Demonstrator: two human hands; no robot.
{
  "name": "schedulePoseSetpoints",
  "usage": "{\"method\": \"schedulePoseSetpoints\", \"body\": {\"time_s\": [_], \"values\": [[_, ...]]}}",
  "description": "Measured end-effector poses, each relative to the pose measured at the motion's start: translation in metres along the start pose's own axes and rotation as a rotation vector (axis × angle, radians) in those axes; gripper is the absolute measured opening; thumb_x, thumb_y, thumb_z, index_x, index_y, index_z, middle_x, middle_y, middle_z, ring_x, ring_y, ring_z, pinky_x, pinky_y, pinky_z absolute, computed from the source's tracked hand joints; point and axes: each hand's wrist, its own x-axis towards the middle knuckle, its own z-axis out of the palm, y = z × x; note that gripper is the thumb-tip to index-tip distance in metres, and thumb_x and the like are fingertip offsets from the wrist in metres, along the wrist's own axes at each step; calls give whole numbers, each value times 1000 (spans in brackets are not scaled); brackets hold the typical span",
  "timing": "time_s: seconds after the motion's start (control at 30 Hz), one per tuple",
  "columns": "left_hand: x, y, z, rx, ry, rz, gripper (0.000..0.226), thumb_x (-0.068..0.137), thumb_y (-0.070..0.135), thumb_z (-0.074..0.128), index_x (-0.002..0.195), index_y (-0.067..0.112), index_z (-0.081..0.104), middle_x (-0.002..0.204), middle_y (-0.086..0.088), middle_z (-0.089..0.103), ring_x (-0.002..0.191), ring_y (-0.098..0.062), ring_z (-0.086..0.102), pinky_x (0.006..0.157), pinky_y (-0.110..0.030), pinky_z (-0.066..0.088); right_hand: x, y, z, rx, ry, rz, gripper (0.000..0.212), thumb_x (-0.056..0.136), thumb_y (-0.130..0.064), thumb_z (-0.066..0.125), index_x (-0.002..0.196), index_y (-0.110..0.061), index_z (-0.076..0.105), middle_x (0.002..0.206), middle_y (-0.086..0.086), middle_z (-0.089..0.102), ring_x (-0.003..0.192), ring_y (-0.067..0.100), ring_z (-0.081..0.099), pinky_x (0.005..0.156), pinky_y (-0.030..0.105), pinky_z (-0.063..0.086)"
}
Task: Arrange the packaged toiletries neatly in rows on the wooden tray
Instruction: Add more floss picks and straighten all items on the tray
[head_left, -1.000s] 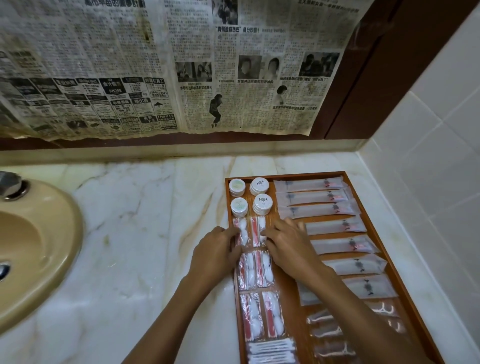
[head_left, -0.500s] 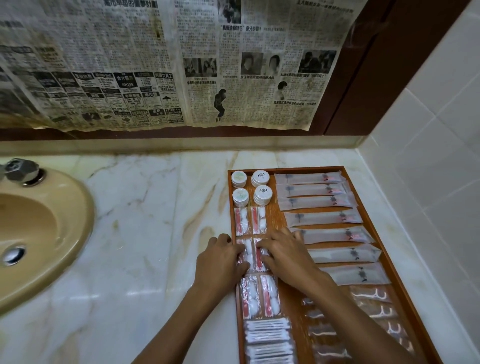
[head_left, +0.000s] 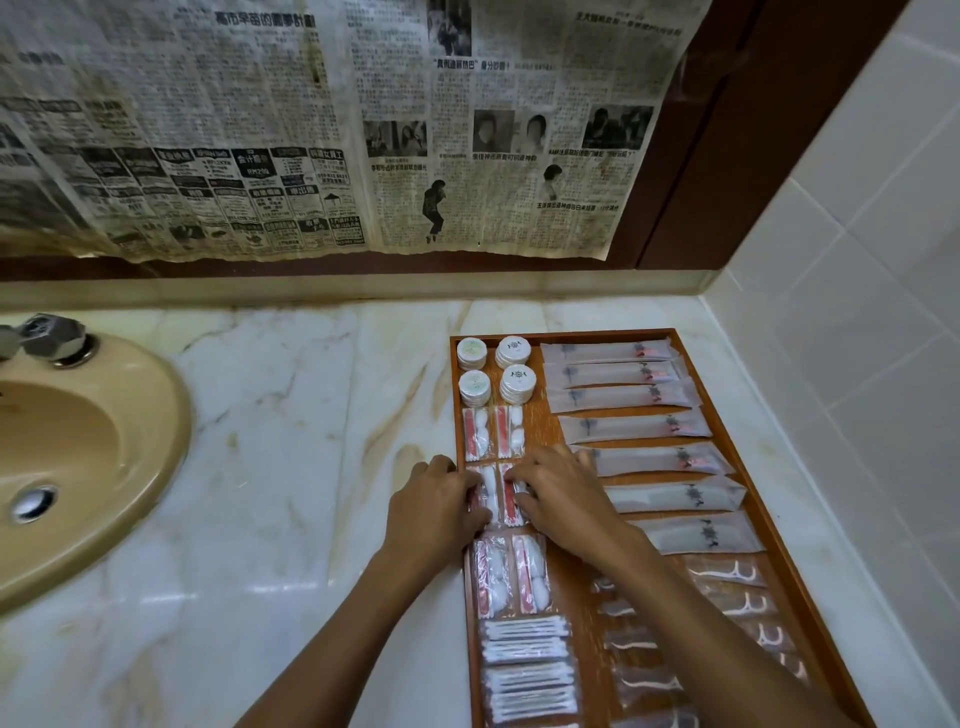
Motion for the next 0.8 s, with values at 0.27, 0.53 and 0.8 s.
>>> {"method": "schedulePoseSetpoints", "body": {"time_s": [0.27, 0.53, 0.8], "values": [[-32, -6, 2, -106, -53, 28, 45, 87, 57, 58, 127, 37, 57, 132, 5, 51, 117, -12, 49, 81, -24, 45, -44, 3, -2, 73, 6, -51, 24, 96, -38, 51, 115, -34, 65, 115, -13, 54, 106, 10, 38, 83, 31, 23], [-64, 4, 6, -12, -91, 17, 45, 83, 57, 57, 125, 42, 59, 141, 5, 44, 127, -14, 39, 83, -28, 47, -72, -6, 10, 84, -66, -50, 30, 89, -40, 60, 117, -32, 65, 117, -9, 48, 108, 10, 33, 91, 34, 34], [-62, 12, 10, 63, -24, -3, 39, 85, 50, 55, 122, 37, 60, 120, 7, 55, 105, -13, 51, 67, -25, 45, -68, -7, 13, 59, -38, -29, 31, 89, -36, 59, 119, -31, 64, 116, -8, 51, 106, 12, 34, 88, 33, 37]]}}
